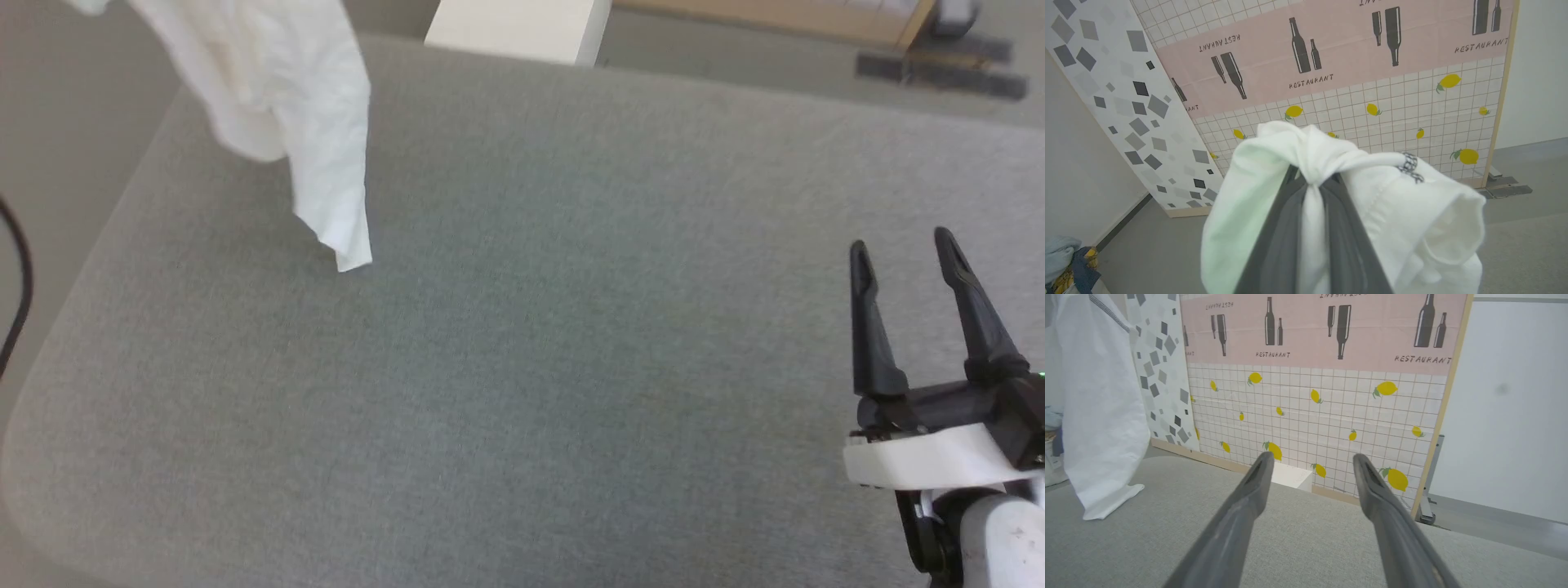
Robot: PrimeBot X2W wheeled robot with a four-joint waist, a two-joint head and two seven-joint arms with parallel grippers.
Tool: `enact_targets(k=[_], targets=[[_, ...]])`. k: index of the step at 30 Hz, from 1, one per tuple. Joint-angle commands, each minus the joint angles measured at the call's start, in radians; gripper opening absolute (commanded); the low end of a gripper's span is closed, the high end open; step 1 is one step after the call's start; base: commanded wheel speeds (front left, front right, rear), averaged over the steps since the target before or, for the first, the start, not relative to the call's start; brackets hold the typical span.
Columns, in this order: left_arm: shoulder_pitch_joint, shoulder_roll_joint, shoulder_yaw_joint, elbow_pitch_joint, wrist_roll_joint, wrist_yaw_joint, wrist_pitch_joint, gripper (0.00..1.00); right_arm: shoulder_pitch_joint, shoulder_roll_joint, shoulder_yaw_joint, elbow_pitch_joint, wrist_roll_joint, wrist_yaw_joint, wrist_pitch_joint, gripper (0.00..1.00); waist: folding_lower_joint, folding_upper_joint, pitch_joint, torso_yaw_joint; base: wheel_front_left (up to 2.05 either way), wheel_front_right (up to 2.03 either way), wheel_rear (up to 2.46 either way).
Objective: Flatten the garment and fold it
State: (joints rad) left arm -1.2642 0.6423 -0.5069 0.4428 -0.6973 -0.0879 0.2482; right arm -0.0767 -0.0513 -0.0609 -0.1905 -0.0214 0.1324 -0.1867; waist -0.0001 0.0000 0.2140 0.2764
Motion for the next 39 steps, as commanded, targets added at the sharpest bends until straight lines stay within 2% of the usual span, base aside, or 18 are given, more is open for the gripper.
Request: enact_targets(k=[1, 6, 15, 23, 31, 39], targets=[[-0.027, -0.023, -0.006, -0.028, -0.014, 0.01, 0.018, 0.0, 0.015, 0.001, -0.01, 0.006, 0.012, -0.002, -0.009, 1.0, 0.0001, 0.0, -0.116, -0.074, 0.0, 0.0, 0.0], [-0.046, -0.086, -0.01, -0.123, -0.04, 0.064, 0.069, 0.0, 0.032, 0.001, -0.035, 0.014, 0.031, -0.002, -0.016, 1.0, 0.0001, 0.0, -0.146, -0.116, 0.0, 0.0, 0.0], [-0.065, -0.249, -0.024, -0.264, -0.099, 0.167, 0.114, 0.0, 0.037, 0.001, -0.073, 0.03, 0.053, -0.002, -0.026, 1.0, 0.0001, 0.0, -0.165, -0.2, 0.0, 0.0, 0.0], [-0.029, -0.356, -0.075, -0.3, -0.124, 0.201, 0.122, 0.0, 0.024, 0.001, -0.121, 0.009, 0.056, -0.002, -0.026, 1.0, 0.0001, 0.0, -0.132, -0.265, 0.0, 0.0, 0.0], [0.212, -0.378, -0.193, -0.301, -0.114, 0.212, 0.091, 0.0, 0.002, 0.001, -0.135, 0.006, 0.076, -0.002, -0.027, 1.0, 0.0001, 0.0, -0.077, -0.322, 0.0, 0.0, 0.0], [0.494, -0.335, -0.314, -0.165, -0.089, 0.211, 0.039, 0.0, -0.032, 0.001, -0.103, 0.037, 0.092, -0.002, -0.036, 1.0, 0.0001, 0.0, 0.002, -0.369, 0.0, 0.0, 0.0]])
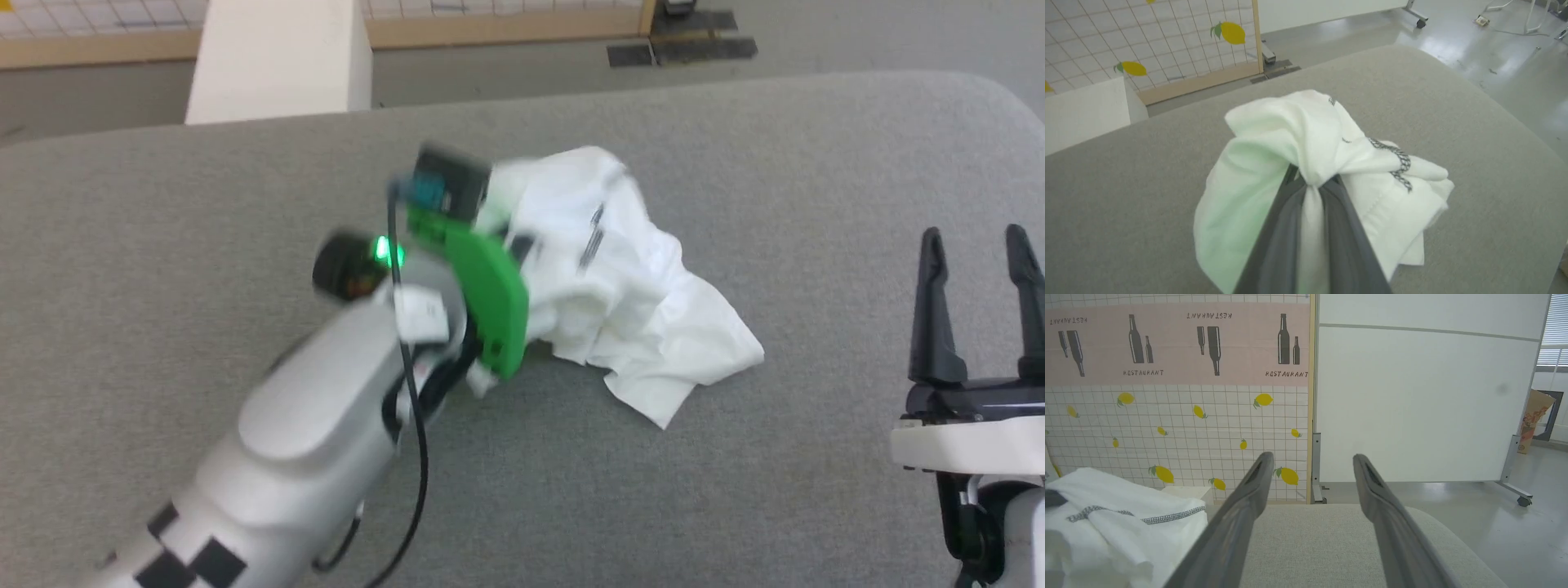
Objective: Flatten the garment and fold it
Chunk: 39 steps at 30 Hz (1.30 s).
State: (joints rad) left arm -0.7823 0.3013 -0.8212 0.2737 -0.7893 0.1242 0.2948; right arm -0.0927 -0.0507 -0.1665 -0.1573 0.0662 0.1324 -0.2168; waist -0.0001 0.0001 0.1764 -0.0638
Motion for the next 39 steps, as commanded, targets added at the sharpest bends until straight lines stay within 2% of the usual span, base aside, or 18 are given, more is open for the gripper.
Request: enact_targets(k=[1, 5, 6, 7, 11, 13, 16, 20, 24, 26, 29, 30, 33, 37, 39], targets=[[0.038, 0.004, -0.011, 0.03, 0.002, -0.006, -0.018, 0.0, -0.022, 0.0, 0.005, 0.007, 0.006, -0.002, -0.007, 1.0, 0.0001, -0.0001, 0.051, -0.033, 0.0, 0.0, 0.0], [0.085, -0.018, -0.025, 0.113, 0.002, -0.016, -0.073, 0.0, -0.04, 0.0, 0.006, 0.016, 0.003, -0.002, -0.01, 1.0, 0.0001, -0.0001, 0.085, -0.032, 0.0, 0.0, 0.0], [0.087, -0.028, -0.023, 0.127, 0.001, -0.019, -0.09, 0.25, -0.044, 0.0, 0.004, 0.017, 0.002, -0.002, -0.011, 1.0, 0.0001, -0.0001, 0.089, -0.028, 0.0, 0.0, 0.0], [0.088, -0.038, -0.02, 0.144, 0.002, -0.022, -0.113, 1.0, -0.047, 0.0, 0.004, 0.02, 0.0, -0.002, -0.012, 1.0, 0.0001, -0.0001, 0.091, -0.024, 0.0, 0.0, 0.0], [0.083, -0.078, 0.008, 0.169, -0.005, -0.032, -0.211, 1.0, -0.046, 0.0, 0.002, 0.035, -0.005, -0.002, -0.012, 1.0, 0.0001, -0.0001, 0.07, 0.002, 0.0, 0.0, 0.0], [0.083, -0.08, 0.025, 0.159, -0.004, -0.037, -0.262, 1.0, -0.038, 0.0, 0.002, 0.041, -0.006, -0.002, -0.011, 1.0, 0.0001, -0.0001, 0.049, 0.016, 0.0, 0.0, 0.0], [0.102, -0.059, 0.063, 0.121, -0.011, -0.027, -0.327, 1.0, -0.021, 0.0, 0.004, 0.049, -0.007, -0.002, -0.007, 1.0, 0.0001, -0.0001, 0.012, 0.031, 0.0, 0.0, 0.0], [0.178, 0.002, 0.131, 0.014, -0.038, 0.01, -0.392, 1.0, 0.006, 0.0, 0.005, 0.054, -0.009, -0.002, 0.003, 1.0, 0.0001, -0.0001, -0.035, 0.042, 0.0, 0.0, 0.0], [0.303, 0.088, 0.219, -0.139, -0.04, 0.083, -0.492, 1.0, 0.037, 0.0, -0.001, 0.048, -0.011, -0.002, 0.014, 1.0, 0.0001, -0.0001, -0.073, 0.048, 0.0, 0.0, 0.0], [0.382, 0.123, 0.284, -0.219, -0.025, 0.14, -0.534, 1.0, 0.053, 0.0, -0.005, 0.041, -0.013, -0.002, 0.019, 1.0, 0.0001, -0.0001, -0.082, 0.049, 0.0, 0.0, 0.0], [0.516, 0.155, 0.381, -0.338, 0.03, 0.206, -0.554, 1.0, 0.073, 0.0, -0.016, 0.029, -0.012, -0.002, 0.027, 1.0, 0.0001, -0.0001, -0.089, 0.053, 0.0, 0.0, 0.0], [0.599, 0.171, 0.439, -0.404, 0.111, 0.229, -0.556, 1.0, 0.082, 0.0, -0.016, 0.023, -0.011, -0.002, 0.033, 1.0, 0.0001, -0.0001, -0.088, 0.055, 0.0, 0.0, 0.0], [0.712, 0.163, 0.49, -0.467, 0.213, 0.24, -0.556, 1.0, 0.092, 0.0, -0.013, 0.02, -0.009, -0.002, 0.04, 1.0, 0.0001, -0.0001, -0.087, 0.057, 0.0, 0.0, 0.0], [0.819, 0.147, 0.511, -0.483, 0.329, 0.208, -0.556, 1.0, 0.105, 0.0, -0.01, 0.022, -0.007, -0.002, 0.049, 1.0, 0.0001, -0.0001, -0.085, 0.063, 0.0, 0.0, 0.0], [0.841, 0.124, 0.515, -0.472, 0.353, 0.189, -0.556, 1.0, 0.109, 0.0, -0.011, 0.023, -0.004, -0.002, 0.055, 1.0, 0.0001, -0.0001, -0.082, 0.067, 0.0, 0.0, 0.0]])
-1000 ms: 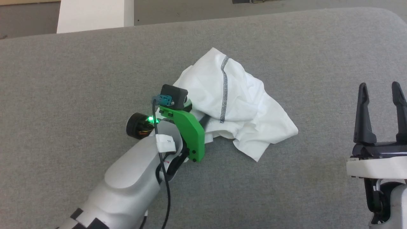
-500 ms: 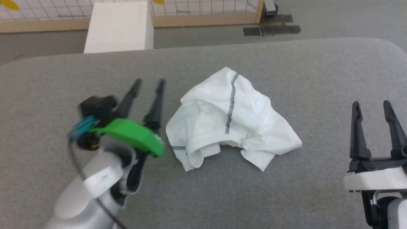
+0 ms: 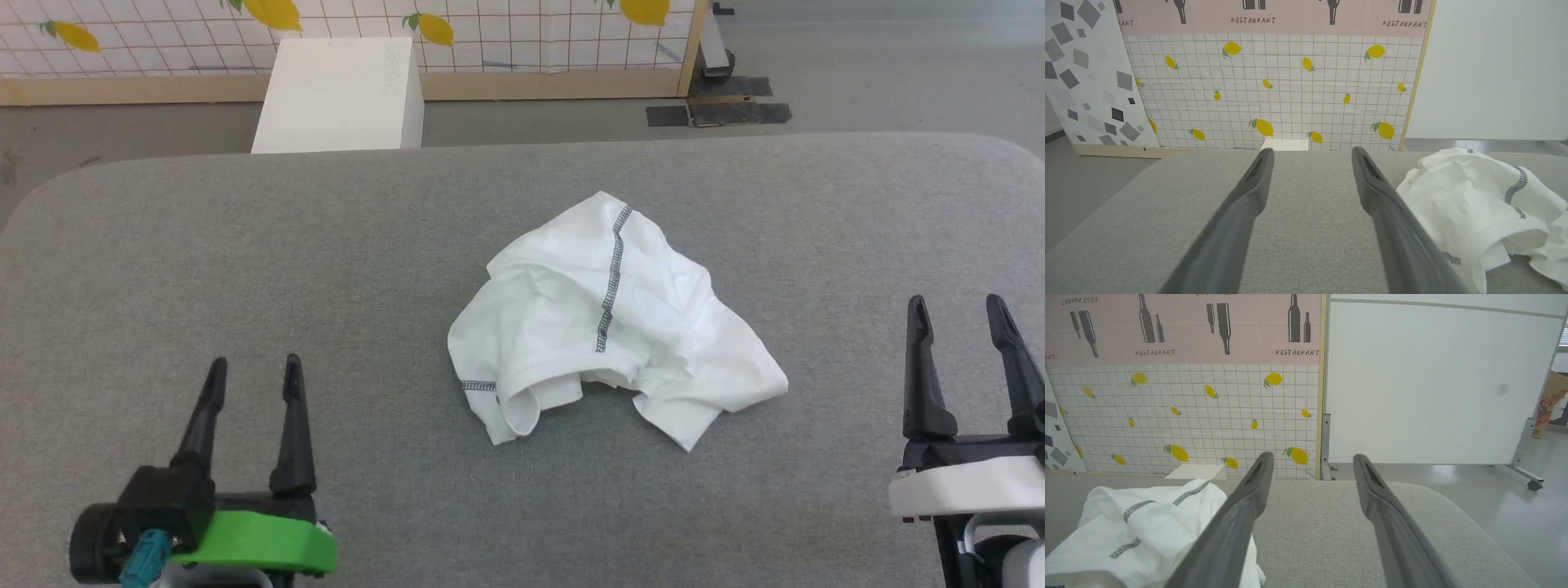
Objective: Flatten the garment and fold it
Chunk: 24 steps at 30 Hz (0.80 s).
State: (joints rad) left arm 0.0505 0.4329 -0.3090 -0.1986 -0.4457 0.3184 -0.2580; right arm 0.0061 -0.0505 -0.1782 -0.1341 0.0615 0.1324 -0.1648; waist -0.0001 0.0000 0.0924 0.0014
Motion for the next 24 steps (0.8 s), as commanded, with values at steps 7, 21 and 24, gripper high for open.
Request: enact_targets(k=[7, 21, 24], targets=[[0.002, -0.102, 0.028, 0.025, 0.048, -0.083, -0.004, 1.0, -0.009, 0.0, 0.02, -0.003, -0.022, -0.002, 0.074, 1.0, 0.0001, 0.0, 0.025, 0.022, 0.0, 0.0, 0.0], [-0.059, -0.205, 0.079, 0.124, 0.116, -0.204, -0.004, 1.0, -0.115, -0.055, 0.117, 0.146, -0.045, -0.002, 0.429, 1.0, 0.0001, 0.0, 0.143, 0.097, 0.0, 0.0, 0.0], [-0.074, -0.226, 0.088, 0.14, 0.129, -0.225, -0.004, 1.0, -0.13, -0.076, 0.132, 0.178, -0.009, -0.002, 0.514, 1.0, 0.0001, 0.0, 0.171, 0.119, 0.0, 0.0, 0.0]])
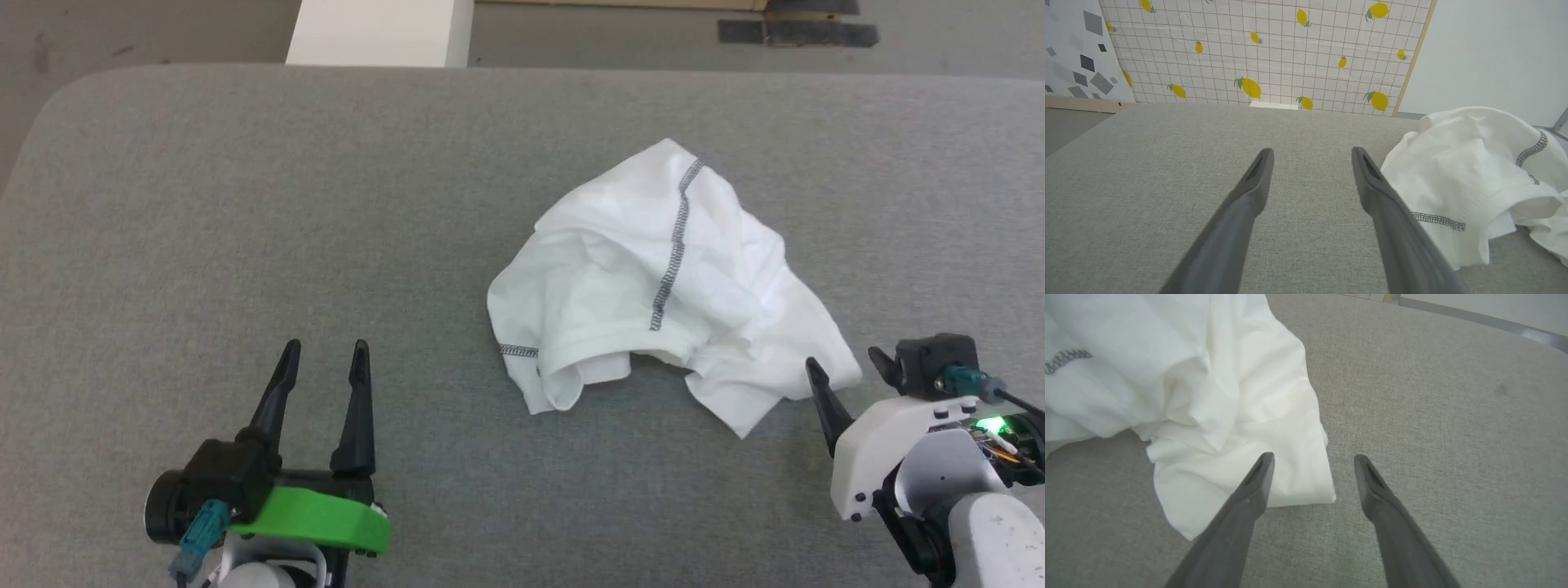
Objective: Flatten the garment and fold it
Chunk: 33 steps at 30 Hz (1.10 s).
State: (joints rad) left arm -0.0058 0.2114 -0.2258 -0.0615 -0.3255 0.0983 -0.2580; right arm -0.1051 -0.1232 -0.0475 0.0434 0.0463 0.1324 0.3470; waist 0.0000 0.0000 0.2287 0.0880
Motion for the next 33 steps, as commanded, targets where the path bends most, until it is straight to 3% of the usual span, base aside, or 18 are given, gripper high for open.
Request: enact_targets(k=[1, 3, 4, 5, 6, 13, 20, 26, 30, 33], targets=[[-0.021, -0.01, 0.007, 0.008, 0.013, -0.011, -0.004, 1.0, -0.023, -0.01, 0.006, 0.006, 0.014, -0.002, 0.024, 1.0, 0.0, 0.0, 0.041, 0.038, 0.0, 0.0, 0.0], [-0.031, -0.024, 0.014, 0.02, 0.023, -0.024, -0.004, 1.0, -0.031, -0.026, 0.016, 0.012, 0.037, -0.002, 0.063, 1.0, 0.0, 0.0, 0.054, 0.05, 0.0, 0.0, 0.0], [-0.034, -0.029, 0.016, 0.024, 0.027, -0.029, -0.004, 1.0, -0.033, -0.028, 0.013, 0.017, 0.046, -0.002, 0.082, 0.78, 0.0, 0.0, 0.058, 0.054, 0.0, 0.0, 0.0], [-0.037, -0.035, 0.019, 0.028, 0.031, -0.034, -0.004, 1.0, -0.034, -0.03, 0.01, 0.021, 0.054, -0.002, 0.101, 0.16, 0.0, 0.0, 0.06, 0.058, 0.0, 0.0, 0.0], [-0.039, -0.041, 0.023, 0.033, 0.036, -0.04, -0.004, 1.0, -0.035, -0.031, 0.005, 0.023, 0.06, -0.002, 0.12, 0.0, 0.0, 0.0, 0.06, 0.06, 0.0, 0.0, 0.0], [-0.018, -0.07, 0.062, 0.066, 0.058, -0.066, -0.004, 1.0, -0.037, -0.024, -0.012, -0.003, 0.086, -0.002, 0.165, 0.0, 0.0, 0.0, 0.005, 0.044, 0.0, 0.0, 0.0], [0.02, -0.08, 0.097, 0.077, 0.078, -0.085, -0.004, 1.0, -0.11, -0.148, -0.08, -0.086, 0.064, -0.002, 0.185, 0.0, 0.0, 0.0, -0.089, -0.002, 0.0, 0.0, 0.0], [0.046, -0.089, 0.109, 0.079, 0.088, -0.099, -0.004, 1.0, -0.096, -0.24, -0.245, -0.121, 0.025, -0.002, 0.228, 0.0, 0.0, 0.0, -0.121, -0.01, 0.0, 0.0, 0.0], [0.061, -0.097, 0.111, 0.083, 0.092, -0.108, -0.004, 1.0, -0.015, -0.297, -0.368, -0.046, -0.034, -0.002, 0.218, 0.0, 0.0, 0.0, -0.127, 0.001, 0.0, 0.0, 0.0], [0.072, -0.096, 0.112, 0.092, 0.096, -0.115, -0.004, 1.0, 0.051, -0.289, -0.443, 0.028, -0.076, -0.002, 0.186, 0.0, 0.0, 0.0, -0.128, 0.011, 0.0, 0.0, 0.0]])
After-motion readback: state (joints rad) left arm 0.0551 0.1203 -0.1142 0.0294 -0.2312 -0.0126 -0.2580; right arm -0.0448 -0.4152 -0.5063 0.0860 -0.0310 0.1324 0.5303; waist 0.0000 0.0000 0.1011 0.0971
